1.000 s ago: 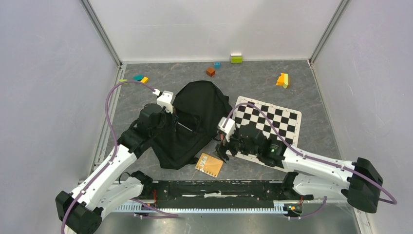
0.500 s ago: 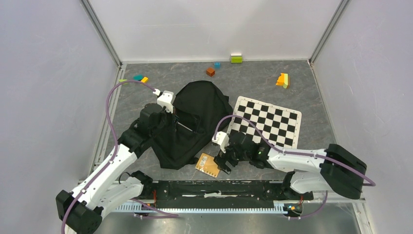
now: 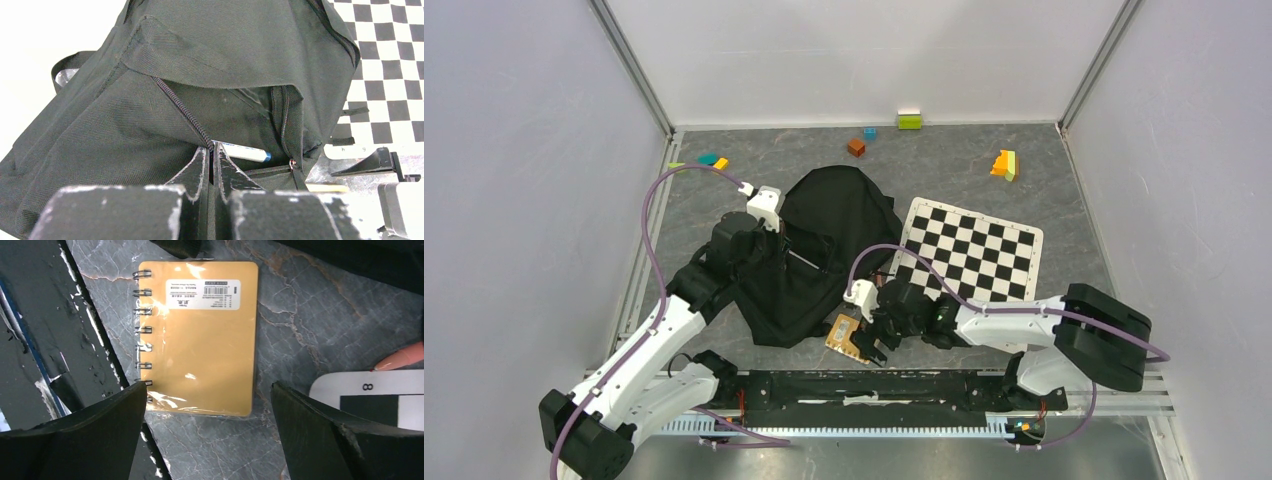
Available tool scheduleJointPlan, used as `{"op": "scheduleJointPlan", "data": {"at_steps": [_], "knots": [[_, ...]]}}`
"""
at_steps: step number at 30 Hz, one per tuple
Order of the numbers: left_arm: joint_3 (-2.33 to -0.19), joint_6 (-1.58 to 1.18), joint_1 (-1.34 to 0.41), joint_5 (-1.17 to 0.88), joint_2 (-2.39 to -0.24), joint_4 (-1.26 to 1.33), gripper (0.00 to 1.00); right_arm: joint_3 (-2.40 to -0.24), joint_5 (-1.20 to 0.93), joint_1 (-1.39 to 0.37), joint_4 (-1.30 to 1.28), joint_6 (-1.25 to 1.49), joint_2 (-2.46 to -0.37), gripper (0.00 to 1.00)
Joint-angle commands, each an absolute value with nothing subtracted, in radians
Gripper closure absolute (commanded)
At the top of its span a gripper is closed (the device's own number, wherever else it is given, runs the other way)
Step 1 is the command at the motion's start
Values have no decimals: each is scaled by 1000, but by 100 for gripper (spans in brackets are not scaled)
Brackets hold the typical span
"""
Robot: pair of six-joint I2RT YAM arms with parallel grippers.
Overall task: Pack the student bag
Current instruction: Pick up the stationery from the center of the board.
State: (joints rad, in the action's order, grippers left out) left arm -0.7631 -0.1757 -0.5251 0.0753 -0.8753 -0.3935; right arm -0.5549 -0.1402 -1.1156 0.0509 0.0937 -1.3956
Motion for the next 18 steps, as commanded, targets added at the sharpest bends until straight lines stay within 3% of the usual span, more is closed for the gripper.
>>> {"op": "scheduleJointPlan", "data": {"at_steps": [1, 18], "knots": [[-779, -129, -529, 67, -873, -333, 98, -603, -138, -1143, 84, 139, -1422, 2], [-781, -130, -529, 60, -870, -333, 98, -670, -6, -1200, -24, 267, -1504, 2]]}}
